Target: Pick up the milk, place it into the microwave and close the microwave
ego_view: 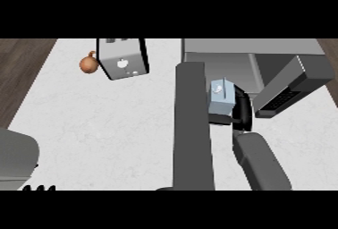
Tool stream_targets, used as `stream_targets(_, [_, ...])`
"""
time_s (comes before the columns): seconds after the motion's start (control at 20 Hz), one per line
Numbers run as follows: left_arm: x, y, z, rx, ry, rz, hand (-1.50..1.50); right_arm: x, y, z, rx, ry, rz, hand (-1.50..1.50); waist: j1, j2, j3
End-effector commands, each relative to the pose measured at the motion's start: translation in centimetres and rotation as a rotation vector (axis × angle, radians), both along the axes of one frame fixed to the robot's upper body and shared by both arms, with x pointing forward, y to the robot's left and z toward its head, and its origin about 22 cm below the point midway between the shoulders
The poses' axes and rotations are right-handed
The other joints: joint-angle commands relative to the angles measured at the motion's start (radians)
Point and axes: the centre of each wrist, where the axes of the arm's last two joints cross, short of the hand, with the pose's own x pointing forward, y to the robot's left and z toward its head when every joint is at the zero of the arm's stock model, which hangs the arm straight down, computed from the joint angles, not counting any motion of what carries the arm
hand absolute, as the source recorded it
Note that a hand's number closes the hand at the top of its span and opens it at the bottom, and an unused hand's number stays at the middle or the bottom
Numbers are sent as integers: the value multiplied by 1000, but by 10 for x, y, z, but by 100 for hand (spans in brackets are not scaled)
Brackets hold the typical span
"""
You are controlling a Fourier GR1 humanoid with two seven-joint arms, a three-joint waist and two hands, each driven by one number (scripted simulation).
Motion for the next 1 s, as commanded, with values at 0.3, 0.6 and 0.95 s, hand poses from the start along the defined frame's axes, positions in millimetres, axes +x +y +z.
stream_targets(0.3, [3,16,-7,10,0,-28,-150,37,3,-13,-97,56,-86,150,32,14,1])
stream_targets(0.6, [8,13,-6,16,5,-46,-150,38,-15,-19,-221,78,-131,150,57,27,3])
stream_targets(0.95, [4,16,-3,20,-6,-66,-150,64,-54,16,-333,58,-185,150,81,33,3])
